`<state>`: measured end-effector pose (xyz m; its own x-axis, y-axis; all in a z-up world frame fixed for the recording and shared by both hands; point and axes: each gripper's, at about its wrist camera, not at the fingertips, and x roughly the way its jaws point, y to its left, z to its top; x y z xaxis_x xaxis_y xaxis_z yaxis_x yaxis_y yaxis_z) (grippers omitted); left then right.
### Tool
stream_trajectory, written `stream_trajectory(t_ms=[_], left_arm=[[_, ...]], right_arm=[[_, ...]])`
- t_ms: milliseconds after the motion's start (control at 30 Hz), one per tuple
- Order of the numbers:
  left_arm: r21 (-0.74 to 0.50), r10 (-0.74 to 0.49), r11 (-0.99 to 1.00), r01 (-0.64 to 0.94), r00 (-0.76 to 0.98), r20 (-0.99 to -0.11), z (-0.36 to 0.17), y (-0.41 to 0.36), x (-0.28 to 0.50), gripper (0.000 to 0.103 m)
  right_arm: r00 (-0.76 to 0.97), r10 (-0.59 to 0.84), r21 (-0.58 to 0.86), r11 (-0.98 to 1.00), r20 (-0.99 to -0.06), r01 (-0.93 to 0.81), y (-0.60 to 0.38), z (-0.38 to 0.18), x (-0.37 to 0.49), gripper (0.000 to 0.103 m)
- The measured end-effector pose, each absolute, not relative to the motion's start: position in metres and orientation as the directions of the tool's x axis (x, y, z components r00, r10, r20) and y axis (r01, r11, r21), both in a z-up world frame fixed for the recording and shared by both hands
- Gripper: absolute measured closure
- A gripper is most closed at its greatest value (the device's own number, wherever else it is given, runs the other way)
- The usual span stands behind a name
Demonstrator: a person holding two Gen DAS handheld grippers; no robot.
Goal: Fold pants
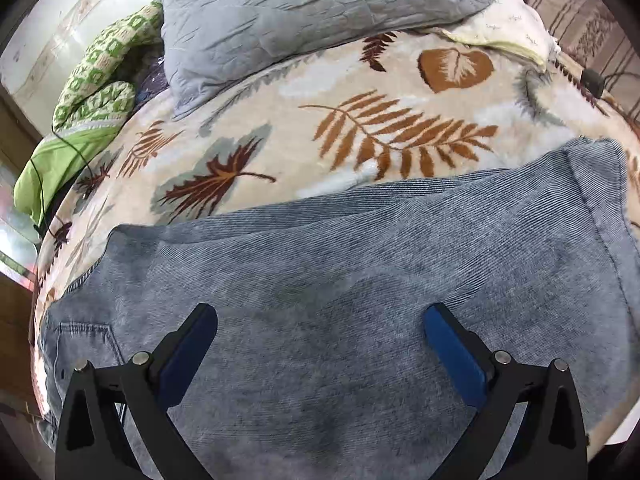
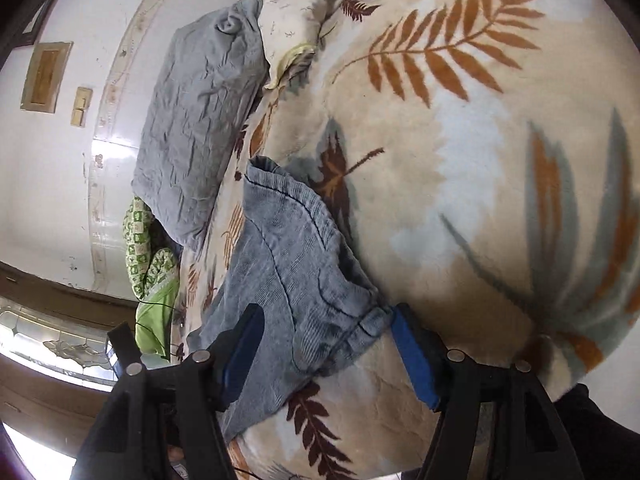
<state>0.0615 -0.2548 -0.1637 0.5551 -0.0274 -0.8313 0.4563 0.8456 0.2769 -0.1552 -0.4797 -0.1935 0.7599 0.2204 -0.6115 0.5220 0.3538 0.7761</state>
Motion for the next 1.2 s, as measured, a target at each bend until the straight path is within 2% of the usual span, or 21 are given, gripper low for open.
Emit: stream_trajectory(t_ms=[100, 167, 200, 233, 400, 500, 700, 967, 1067, 1133, 1200], left_arm=[[0.285, -0.023, 0.845, 0.452, 0.563, -0.826, -0.163, -0.257, 0.062, 0.0], [0.267, -0.032, 0.849, 0.456, 0.548, -0.836, -0.162, -0.255, 0.064, 0.0], [0.249, -0.042, 0.853, 0.459, 0.535, -0.844, -0.161, -0.253, 0.066, 0.0], [0.231, -0.05, 0.857, 0.461, 0.521, -0.852, -0.159, -0.249, 0.068, 0.0], [0.203, -0.057, 0.882, 0.425, 0.525, -0.849, -0.147, -0.222, 0.069, 0.0], [0.17, -0.063, 0.906, 0.387, 0.521, -0.851, -0.136, -0.193, 0.073, 0.0], [0.128, -0.061, 0.948, 0.29, 0.562, -0.825, -0.108, -0.123, 0.073, 0.0], [0.093, -0.018, 0.984, 0.149, 0.612, -0.79, -0.081, -0.031, 0.068, 0.0], [0.079, -0.001, 0.991, 0.104, 0.609, -0.793, -0.082, -0.009, 0.068, 0.0], [0.062, -0.007, 0.993, 0.098, 0.59, -0.807, -0.087, 0.0, 0.069, 0.0], [0.049, -0.017, 0.994, 0.098, 0.58, -0.815, -0.09, 0.003, 0.069, 0.0]], right_arm=[[0.763, 0.213, 0.774, 0.367, -0.61, 0.516, -0.477, -0.192, -0.144, 0.033], [0.769, 0.199, 0.77, 0.383, -0.608, 0.51, -0.475, -0.189, -0.138, 0.046], [0.766, 0.203, 0.767, 0.397, -0.609, 0.505, -0.473, -0.188, -0.134, 0.064], [0.766, 0.211, 0.768, 0.405, -0.607, 0.496, -0.47, -0.188, -0.13, 0.07], [0.78, 0.109, 0.689, 0.554, -0.616, 0.467, -0.449, -0.157, -0.121, 0.072], [0.799, 0.067, 0.629, 0.657, -0.597, 0.415, -0.426, -0.132, -0.114, 0.072], [0.821, 0.12, 0.558, 0.787, -0.558, 0.264, -0.362, -0.101, -0.085, 0.072], [0.732, 0.262, 0.474, 0.875, -0.63, 0.095, -0.263, -0.105, -0.037, 0.072], [0.631, 0.339, 0.496, 0.865, -0.698, 0.083, -0.239, -0.123, -0.014, 0.064], [0.571, 0.412, 0.53, 0.847, -0.71, 0.048, -0.225, -0.132, -0.006, 0.038], [0.568, 0.446, 0.539, 0.842, -0.691, -0.006, -0.218, -0.129, -0.009, 0.035]])
